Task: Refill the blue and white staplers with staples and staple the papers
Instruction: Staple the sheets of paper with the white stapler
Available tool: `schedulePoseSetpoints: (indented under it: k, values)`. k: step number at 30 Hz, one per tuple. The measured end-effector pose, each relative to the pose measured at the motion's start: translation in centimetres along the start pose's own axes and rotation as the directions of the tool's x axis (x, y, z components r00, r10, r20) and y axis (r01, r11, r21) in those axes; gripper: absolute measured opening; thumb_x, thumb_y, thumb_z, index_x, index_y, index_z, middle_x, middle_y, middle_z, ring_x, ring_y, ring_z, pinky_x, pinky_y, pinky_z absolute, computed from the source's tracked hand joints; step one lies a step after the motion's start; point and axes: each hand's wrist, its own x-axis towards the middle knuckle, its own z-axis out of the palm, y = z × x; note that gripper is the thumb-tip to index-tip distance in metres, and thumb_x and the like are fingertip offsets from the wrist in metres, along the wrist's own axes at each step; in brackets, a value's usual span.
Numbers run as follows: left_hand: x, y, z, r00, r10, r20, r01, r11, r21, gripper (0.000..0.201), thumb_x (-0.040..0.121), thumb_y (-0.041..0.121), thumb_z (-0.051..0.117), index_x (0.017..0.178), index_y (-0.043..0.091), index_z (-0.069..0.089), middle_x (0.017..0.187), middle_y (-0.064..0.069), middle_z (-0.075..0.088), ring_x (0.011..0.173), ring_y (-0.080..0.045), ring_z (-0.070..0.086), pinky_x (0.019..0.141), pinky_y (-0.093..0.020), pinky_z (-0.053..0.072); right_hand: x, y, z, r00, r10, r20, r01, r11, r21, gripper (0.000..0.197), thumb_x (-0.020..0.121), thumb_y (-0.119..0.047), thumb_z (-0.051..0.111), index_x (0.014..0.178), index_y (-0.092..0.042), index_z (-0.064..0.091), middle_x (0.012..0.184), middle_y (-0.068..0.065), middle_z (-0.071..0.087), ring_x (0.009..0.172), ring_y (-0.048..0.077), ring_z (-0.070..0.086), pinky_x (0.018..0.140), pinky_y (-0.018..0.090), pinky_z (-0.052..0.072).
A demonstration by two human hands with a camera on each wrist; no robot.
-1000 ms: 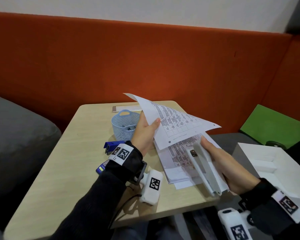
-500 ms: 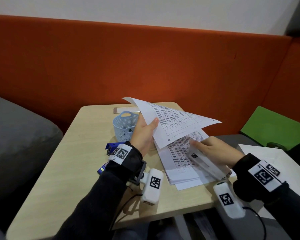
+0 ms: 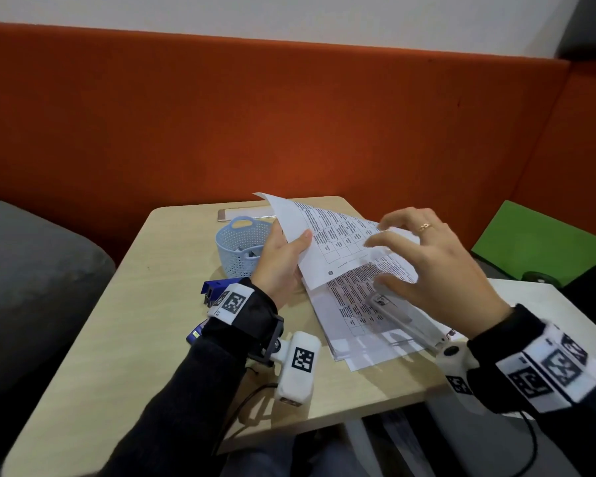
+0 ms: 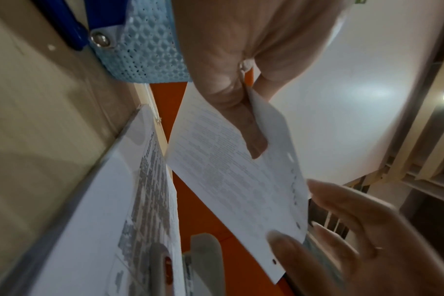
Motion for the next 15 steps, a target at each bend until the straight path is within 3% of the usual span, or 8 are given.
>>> schedulePoseSetpoints:
  k: [2,5,9,11,13,15]
  values:
    - [-0.2,0.2,0.2,0.999,-0.035,0.015,0.035,0.999,-0.011,0.038,0.099,0.001,0.044,0.136,0.011,0.042,0.119,-0.008,0.067,0.093,-0.017,0.072,0.067,-0.030,0.059,0.5,0.4,0.7,0.999,-0.049,-0.017,0.050,0.999,0.003,0.038,0.068,-0.026,0.085,0.103,-0.020,0.071,0.118,0.004,0.062,0.112,0.025,0.054,0.087,0.033,0.035]
    - [-0.4,0.4,0.4,0.994,-0.092,0.051,0.093,0.995,-0.023,0.031,0.099,0.002,0.044,0.128,0.011,0.047,0.111,-0.005,0.069,0.095,-0.019,0.070,0.077,-0.033,0.060,1.3,0.7,1.3,0.991,-0.087,-0.106,0.096,0.992,0.085,0.014,0.076,-0.026,0.078,0.088,-0.020,0.075,0.106,-0.002,0.068,0.109,0.023,0.061,0.087,0.030,0.032]
    - [-0.9,0.6,0.8,0.975,-0.206,0.078,0.213,0.972,-0.095,0.035,0.100,0.014,0.047,0.131,-0.002,0.048,0.111,-0.016,0.070,0.085,-0.021,0.073,0.071,-0.029,0.061,2.2,1.3,1.2,0.986,-0.014,-0.166,0.056,0.967,0.249,0.008,0.078,-0.025,0.081,0.077,-0.019,0.076,0.087,-0.008,0.071,0.099,0.016,0.067,0.083,0.039,0.044]
    - [-1.3,0.9,0.8,0.957,-0.261,0.124,0.276,0.954,-0.118,0.039,0.101,0.025,0.046,0.128,-0.003,0.052,0.117,-0.025,0.066,0.096,-0.030,0.070,0.076,-0.031,0.060,2.4,1.3,1.0,0.988,0.060,-0.143,-0.002,0.925,0.380,0.010,0.078,-0.029,0.079,0.078,-0.018,0.077,0.084,-0.008,0.072,0.091,0.011,0.068,0.080,0.040,0.050]
    - [-1.4,1.0,0.7,0.940,-0.308,0.146,0.323,0.942,-0.094,0.040,0.100,0.035,0.045,0.123,0.003,0.056,0.120,-0.025,0.065,0.103,-0.035,0.067,0.080,-0.032,0.059,2.5,1.2,0.9,0.986,0.125,-0.106,-0.056,0.864,0.500,0.014,0.078,-0.032,0.075,0.080,-0.018,0.078,0.082,-0.008,0.073,0.082,0.007,0.067,0.078,0.035,0.052]
    - [-1.3,0.9,0.5,0.921,-0.350,0.169,0.363,0.930,-0.055,0.049,0.099,0.042,0.043,0.128,0.005,0.053,0.121,-0.024,0.065,0.106,-0.038,0.066,0.085,-0.034,0.057,2.6,1.3,1.0,0.985,0.156,-0.080,-0.088,0.838,0.539,0.013,0.079,-0.032,0.074,0.080,-0.020,0.077,0.081,-0.009,0.073,0.079,0.007,0.067,0.077,0.034,0.052]
